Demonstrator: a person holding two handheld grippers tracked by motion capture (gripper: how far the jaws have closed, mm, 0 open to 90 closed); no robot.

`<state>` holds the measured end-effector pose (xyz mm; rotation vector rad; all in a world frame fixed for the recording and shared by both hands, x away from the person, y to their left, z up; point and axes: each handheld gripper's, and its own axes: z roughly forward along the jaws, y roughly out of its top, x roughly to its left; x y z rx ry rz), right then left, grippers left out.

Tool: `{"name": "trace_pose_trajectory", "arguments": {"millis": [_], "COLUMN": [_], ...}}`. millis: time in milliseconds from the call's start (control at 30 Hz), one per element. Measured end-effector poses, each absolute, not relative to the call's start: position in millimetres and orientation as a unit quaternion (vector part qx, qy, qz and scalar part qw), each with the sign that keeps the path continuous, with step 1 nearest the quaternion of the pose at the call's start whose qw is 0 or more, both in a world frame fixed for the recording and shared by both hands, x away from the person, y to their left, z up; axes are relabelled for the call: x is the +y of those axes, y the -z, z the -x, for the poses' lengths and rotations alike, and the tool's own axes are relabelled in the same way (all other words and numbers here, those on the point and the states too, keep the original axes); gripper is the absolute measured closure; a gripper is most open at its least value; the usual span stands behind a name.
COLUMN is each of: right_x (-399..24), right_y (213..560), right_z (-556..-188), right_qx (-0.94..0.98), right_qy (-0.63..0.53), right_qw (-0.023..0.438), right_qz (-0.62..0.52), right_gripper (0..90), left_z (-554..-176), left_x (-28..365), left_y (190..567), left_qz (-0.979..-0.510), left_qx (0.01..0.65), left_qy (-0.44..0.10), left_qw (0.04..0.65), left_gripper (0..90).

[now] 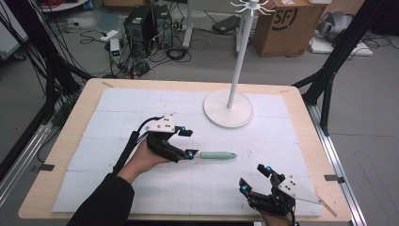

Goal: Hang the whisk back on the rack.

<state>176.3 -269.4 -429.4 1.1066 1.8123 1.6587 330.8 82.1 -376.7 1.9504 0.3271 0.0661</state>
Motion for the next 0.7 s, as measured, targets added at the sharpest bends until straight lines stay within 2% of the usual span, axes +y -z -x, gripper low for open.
{"name": "trace_pose_trajectory", "arguments": {"millis": [333,700], "right_x": [-274.1,-277.3], "right_y": [429.5,429.7], "right_z": [-175.5,-175.1], "right_qx": [0.648,0.642], "right_qy": [-0.606,-0.61], "right_qw": [0.218,0.218], "right_qz": [-0.407,-0.41], "right_gripper": [14.8,14.9], "left_z": [-349.7,-370.9], "left_x": [57.2,27.1], "left_y": [382.6,396.2], "left_qz": [-0.859,-0.892], "left_qx": [0.117,0.102], "left_qy": [-0.031,0.013], "left_qw": [0.497,0.441], "left_gripper": [29.5,33.3]}}
